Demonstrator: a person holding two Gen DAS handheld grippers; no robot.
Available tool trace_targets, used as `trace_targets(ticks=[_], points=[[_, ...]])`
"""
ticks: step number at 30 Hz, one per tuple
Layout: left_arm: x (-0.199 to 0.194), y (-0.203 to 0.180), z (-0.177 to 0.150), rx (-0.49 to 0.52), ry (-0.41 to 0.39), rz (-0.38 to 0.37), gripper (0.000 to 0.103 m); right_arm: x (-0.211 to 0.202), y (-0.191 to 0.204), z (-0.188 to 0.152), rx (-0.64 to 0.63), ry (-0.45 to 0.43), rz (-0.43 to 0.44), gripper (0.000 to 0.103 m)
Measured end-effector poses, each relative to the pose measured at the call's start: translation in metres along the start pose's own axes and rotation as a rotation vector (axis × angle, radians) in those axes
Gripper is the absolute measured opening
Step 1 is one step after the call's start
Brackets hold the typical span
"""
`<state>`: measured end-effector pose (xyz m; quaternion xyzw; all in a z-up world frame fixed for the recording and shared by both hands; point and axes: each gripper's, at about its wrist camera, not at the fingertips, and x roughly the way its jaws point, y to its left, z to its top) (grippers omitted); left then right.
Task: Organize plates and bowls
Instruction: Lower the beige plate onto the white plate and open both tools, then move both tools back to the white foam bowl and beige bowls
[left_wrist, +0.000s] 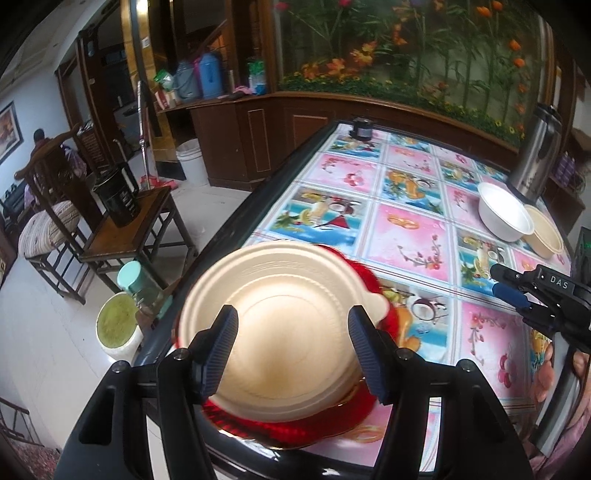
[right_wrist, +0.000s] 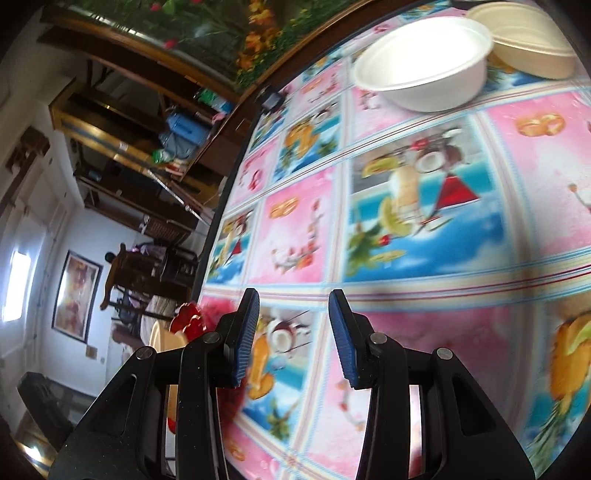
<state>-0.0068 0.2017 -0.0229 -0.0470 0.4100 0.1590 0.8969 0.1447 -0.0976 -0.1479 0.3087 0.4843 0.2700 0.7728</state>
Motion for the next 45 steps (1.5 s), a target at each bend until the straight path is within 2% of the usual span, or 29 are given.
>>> trace_targets(ticks=[6,13,17,26,31,36,42,45], points=[[0.008,-0.037,0.007,0.044,0.024,-0.050,0.062,-0.015,-0.030,0.013,0.060,-0.028,-0.003,0.040],[0.026,-0.102,0.012,0.128,0.082,-0.143,0.063,-0.042,-0.065,0.032,0.118,-0.068,0.000,0.046],[0.037,-0.139,0.015,0.172,0.120,-0.186,0.063,-0.054,-0.081,0.040,0.153,-0.076,0.010,0.046],[0.061,-0.198,0.017,0.241,0.178,-0.235,0.063,-0.078,-0.110,0.053,0.189,-0.093,-0.007,0.046],[0.085,-0.209,0.029,0.210,0.214,-0.255,0.063,-0.091,-0.129,0.059,0.219,-0.115,-0.031,0.046],[0.103,-0.205,0.053,0.137,0.221,-0.262,0.063,-0.095,-0.137,0.070,0.243,-0.118,-0.037,0.046],[0.116,-0.205,0.094,0.041,0.198,-0.288,0.063,-0.099,-0.119,0.099,0.211,-0.144,-0.040,0.046],[0.122,-0.213,0.118,0.005,0.153,-0.272,0.068,-0.097,-0.105,0.121,0.219,-0.160,-0.055,0.046]])
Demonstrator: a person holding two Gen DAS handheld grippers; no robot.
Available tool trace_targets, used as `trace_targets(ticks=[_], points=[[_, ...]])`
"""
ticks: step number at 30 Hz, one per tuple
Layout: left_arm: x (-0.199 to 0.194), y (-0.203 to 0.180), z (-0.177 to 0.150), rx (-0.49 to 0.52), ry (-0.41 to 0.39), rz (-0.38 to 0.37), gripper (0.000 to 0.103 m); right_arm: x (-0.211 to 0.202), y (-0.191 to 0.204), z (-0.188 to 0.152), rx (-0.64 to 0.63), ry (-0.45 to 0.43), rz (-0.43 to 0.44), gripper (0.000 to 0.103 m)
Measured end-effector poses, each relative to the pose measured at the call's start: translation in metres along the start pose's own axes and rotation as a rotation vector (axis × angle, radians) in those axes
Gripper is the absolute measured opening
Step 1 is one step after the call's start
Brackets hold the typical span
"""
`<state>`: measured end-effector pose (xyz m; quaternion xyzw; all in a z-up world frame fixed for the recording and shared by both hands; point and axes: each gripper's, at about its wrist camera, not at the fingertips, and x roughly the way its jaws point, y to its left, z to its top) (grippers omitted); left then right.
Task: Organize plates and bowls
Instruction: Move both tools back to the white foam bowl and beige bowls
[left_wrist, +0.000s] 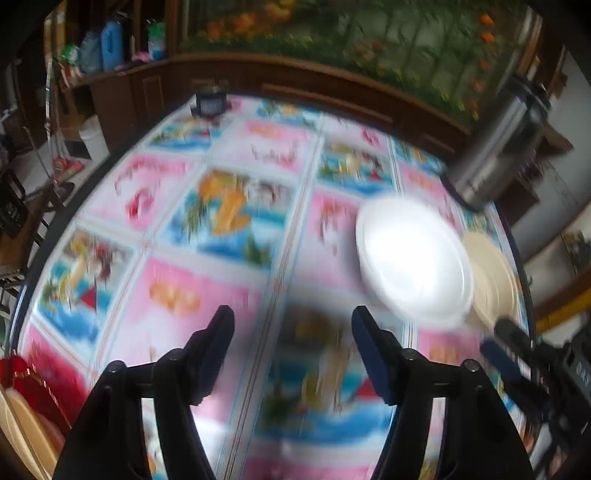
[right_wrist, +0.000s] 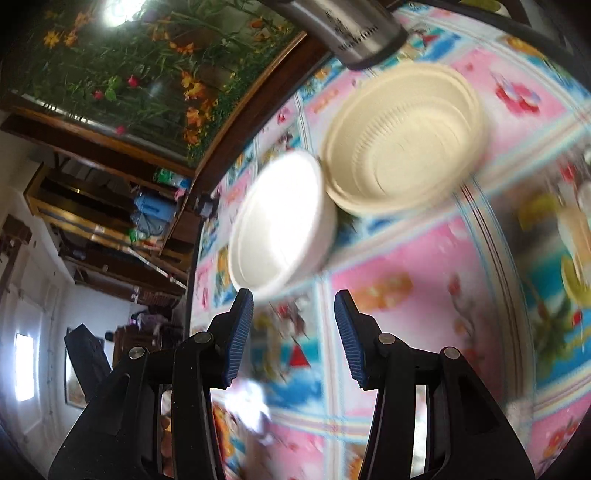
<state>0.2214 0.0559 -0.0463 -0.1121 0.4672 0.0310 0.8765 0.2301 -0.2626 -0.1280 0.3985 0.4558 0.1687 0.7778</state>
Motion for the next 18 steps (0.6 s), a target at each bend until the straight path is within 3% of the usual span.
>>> trace_targets(ticks=[5,13,18], points=[[0.027,-0.001,0.020,-0.036,0.010,0.022,0.072,0.008,0.014,0.020,0.051,-0.023,-0.077,0.046],[0.051,0.008,0.028,-0.143,0.061,-0.048,0.072,0.025,0.018,0.034,0.052,0.009,-0.121,0.046],[0.063,-0.003,0.031,-0.147,0.073,-0.047,0.073,0.032,0.010,0.036,0.080,0.044,-0.104,0.046]])
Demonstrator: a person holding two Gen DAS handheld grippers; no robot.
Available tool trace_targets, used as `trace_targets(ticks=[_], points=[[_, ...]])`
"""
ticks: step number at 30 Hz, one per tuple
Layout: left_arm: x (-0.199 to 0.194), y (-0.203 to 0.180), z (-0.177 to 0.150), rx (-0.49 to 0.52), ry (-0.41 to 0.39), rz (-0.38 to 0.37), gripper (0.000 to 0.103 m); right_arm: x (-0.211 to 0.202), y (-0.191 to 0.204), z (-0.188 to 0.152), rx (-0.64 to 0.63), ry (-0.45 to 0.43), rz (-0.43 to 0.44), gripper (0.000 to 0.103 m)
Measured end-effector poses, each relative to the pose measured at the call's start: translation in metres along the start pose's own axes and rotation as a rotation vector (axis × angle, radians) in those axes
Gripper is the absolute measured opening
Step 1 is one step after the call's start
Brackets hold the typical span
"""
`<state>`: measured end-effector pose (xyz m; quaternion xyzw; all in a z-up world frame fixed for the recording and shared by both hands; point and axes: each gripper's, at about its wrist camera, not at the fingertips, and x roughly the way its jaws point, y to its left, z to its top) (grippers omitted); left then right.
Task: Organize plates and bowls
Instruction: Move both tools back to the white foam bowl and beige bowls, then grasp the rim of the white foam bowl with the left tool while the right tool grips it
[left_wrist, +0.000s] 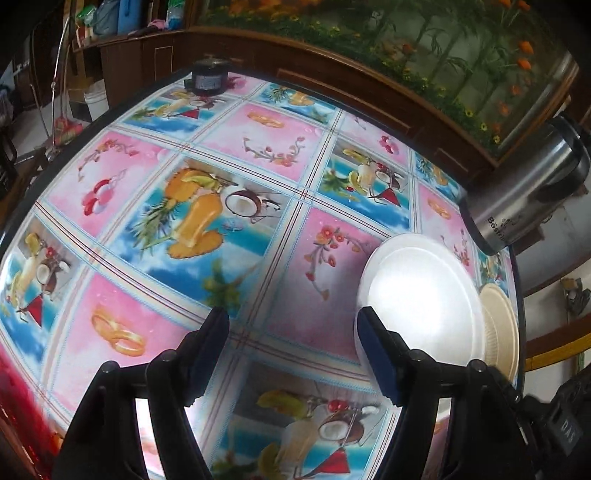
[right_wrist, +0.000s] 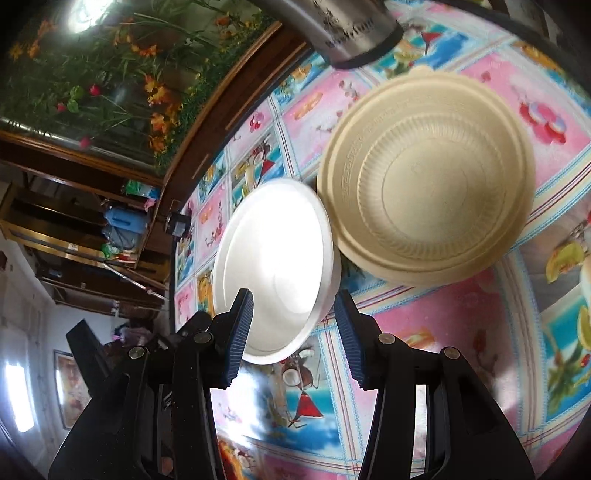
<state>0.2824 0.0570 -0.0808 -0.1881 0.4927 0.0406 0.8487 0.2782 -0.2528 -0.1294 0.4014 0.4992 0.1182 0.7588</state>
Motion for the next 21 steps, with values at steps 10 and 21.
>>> trace_targets(ticks=[10,21], points=[[-0.009,-0.005,-0.002,-0.009,0.019,-0.112,0.074,-0.001,-0.002,-0.004,0.014,-0.017,0.053,0.046],[0.018,-0.020,-0.016,0.051,0.030,-0.083,0.074,0.011,-0.006,-0.008,0.026,-0.015,0.053,0.046]])
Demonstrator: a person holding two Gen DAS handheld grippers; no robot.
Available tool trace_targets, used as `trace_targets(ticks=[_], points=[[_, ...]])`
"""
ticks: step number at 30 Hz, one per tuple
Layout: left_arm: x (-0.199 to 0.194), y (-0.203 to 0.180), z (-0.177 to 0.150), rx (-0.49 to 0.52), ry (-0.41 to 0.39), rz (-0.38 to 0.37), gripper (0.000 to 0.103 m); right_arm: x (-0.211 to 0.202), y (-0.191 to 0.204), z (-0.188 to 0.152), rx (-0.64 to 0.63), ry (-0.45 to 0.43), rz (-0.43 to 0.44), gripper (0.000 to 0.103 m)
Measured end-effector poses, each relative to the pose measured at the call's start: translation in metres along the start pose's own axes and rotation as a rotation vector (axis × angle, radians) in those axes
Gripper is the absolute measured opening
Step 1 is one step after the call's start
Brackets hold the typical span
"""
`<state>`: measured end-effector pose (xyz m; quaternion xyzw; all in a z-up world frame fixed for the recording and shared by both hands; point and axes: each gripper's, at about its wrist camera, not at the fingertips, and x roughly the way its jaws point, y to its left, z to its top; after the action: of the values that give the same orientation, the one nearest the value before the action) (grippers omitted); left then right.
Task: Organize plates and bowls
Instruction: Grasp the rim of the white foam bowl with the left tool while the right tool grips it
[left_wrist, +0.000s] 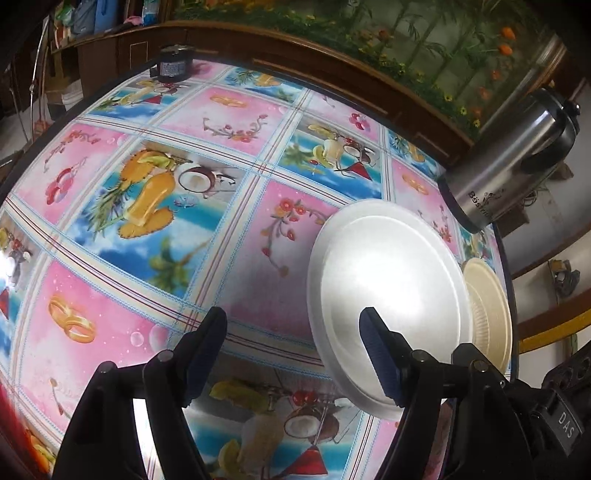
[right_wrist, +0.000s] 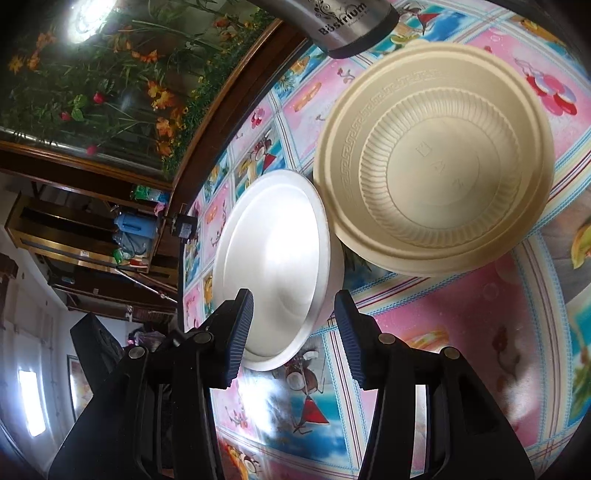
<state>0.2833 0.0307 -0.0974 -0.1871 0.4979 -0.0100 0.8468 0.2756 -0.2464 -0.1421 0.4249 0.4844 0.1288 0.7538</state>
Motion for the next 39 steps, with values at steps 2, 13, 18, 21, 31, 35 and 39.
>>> trace_targets(ticks=[2,13,18,21,31,35,39], points=[[0.004,0.002,-0.002,-0.009,0.008,-0.019,0.072,0.003,-0.001,-0.001,0.003,-0.003,0.008,0.046],[0.002,0.004,-0.004,0.000,-0.013,-0.027,0.033,0.010,-0.007,-0.003,0.013,-0.023,0.010,0.033],[0.000,0.002,-0.004,0.018,-0.018,-0.028,0.018,0.005,-0.001,-0.004,-0.029,-0.055,-0.013,0.017],[-0.002,0.001,-0.004,0.031,-0.034,-0.017,0.013,0.005,0.000,-0.004,-0.044,-0.057,-0.029,0.014],[-0.006,-0.007,-0.007,0.108,-0.091,0.032,0.009,0.011,-0.006,-0.003,-0.041,-0.047,-0.037,0.012],[-0.008,-0.009,-0.009,0.129,-0.107,0.050,0.009,0.013,-0.007,-0.002,-0.034,-0.040,-0.032,0.012],[-0.012,-0.010,-0.011,0.147,-0.125,0.066,0.009,0.014,-0.007,-0.003,-0.031,-0.038,-0.026,0.012]])
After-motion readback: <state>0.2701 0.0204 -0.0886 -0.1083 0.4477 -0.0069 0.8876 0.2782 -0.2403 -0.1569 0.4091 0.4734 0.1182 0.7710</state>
